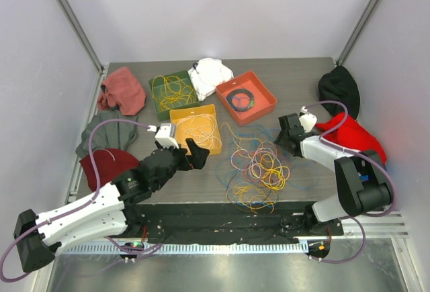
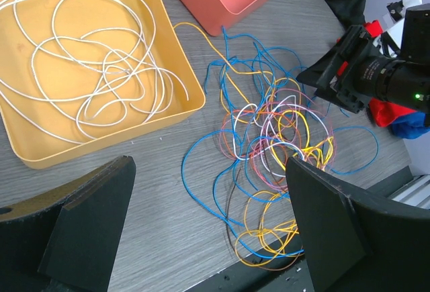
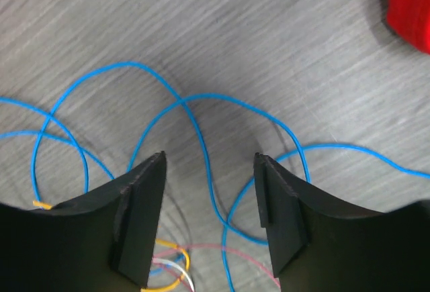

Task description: Untangle the cables

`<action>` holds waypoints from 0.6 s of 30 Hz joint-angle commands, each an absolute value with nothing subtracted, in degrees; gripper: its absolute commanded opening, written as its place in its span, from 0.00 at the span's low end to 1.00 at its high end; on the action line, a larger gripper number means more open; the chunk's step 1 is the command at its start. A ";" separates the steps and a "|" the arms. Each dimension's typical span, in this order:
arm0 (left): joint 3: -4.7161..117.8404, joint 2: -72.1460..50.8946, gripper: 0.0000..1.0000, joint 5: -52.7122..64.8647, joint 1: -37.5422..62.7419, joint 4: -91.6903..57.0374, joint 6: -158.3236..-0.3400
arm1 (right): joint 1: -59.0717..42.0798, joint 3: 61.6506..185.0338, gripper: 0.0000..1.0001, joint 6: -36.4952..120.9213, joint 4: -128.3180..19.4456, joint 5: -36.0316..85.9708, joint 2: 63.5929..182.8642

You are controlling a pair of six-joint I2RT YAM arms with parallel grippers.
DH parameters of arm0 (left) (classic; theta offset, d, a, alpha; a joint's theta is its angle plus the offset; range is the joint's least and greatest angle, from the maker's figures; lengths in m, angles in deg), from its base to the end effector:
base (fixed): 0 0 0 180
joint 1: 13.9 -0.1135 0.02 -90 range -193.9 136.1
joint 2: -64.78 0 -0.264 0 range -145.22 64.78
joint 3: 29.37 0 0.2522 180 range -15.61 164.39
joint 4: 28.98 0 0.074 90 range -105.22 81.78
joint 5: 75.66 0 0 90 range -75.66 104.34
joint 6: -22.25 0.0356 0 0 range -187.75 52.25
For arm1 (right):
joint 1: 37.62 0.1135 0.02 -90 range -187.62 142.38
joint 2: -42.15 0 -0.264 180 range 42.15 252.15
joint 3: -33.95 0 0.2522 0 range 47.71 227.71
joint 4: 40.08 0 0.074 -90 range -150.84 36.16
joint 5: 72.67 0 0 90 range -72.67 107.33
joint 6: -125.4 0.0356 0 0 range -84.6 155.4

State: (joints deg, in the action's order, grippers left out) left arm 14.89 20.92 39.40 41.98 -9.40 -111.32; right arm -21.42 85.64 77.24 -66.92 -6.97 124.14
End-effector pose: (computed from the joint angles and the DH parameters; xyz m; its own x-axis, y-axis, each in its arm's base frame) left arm 0.1147 -0.1424 0.2633 -0.4957 -0.3814 -0.7802 0.2537 0.7956 -0.5502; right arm 0.2525 0.0581 0.1583 -0.6275 0.4508 -0.6348 0.5084 0.8548 0.1044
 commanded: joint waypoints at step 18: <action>15.77 19.17 1.00 39.92 42.09 -12.76 -111.34 | -23.21 91.38 0.01 71.00 -61.56 -11.67 107.55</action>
